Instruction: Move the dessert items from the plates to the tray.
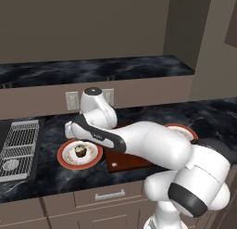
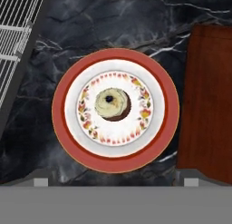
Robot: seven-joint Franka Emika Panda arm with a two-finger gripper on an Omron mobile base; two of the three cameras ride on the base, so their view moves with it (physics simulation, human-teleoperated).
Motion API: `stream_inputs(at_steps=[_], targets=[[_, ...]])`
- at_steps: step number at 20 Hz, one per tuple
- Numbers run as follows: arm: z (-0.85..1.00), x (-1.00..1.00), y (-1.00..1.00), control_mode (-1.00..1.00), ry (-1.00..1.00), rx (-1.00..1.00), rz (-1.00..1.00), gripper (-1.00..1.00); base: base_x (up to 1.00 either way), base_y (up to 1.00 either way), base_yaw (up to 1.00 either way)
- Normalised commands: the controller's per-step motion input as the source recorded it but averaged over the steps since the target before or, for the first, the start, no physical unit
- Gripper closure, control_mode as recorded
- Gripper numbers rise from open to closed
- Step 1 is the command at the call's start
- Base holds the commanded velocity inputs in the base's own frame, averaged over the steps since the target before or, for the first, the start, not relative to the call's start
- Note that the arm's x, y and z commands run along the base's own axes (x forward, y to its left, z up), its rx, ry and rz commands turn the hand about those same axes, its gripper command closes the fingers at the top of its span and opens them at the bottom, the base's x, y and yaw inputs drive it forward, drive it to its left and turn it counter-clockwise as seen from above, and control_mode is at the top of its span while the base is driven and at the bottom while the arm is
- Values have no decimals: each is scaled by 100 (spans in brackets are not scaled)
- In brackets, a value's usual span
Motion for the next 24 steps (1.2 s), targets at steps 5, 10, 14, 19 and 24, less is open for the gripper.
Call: stream_inputs(at_steps=[5,10,14,19,24], targets=[[-12,36,0,-100,0,0,0,-100,0,0,0],[-5,27,3,-100,0,0,0,-100,0,0,0],[-21,10,13,-100,0,0,0,-100,0,0,0],[-27,0,18,-100,0,0,0,-100,0,0,0],[-35,0,12,-100,0,0,0,-100,0,0,0]])
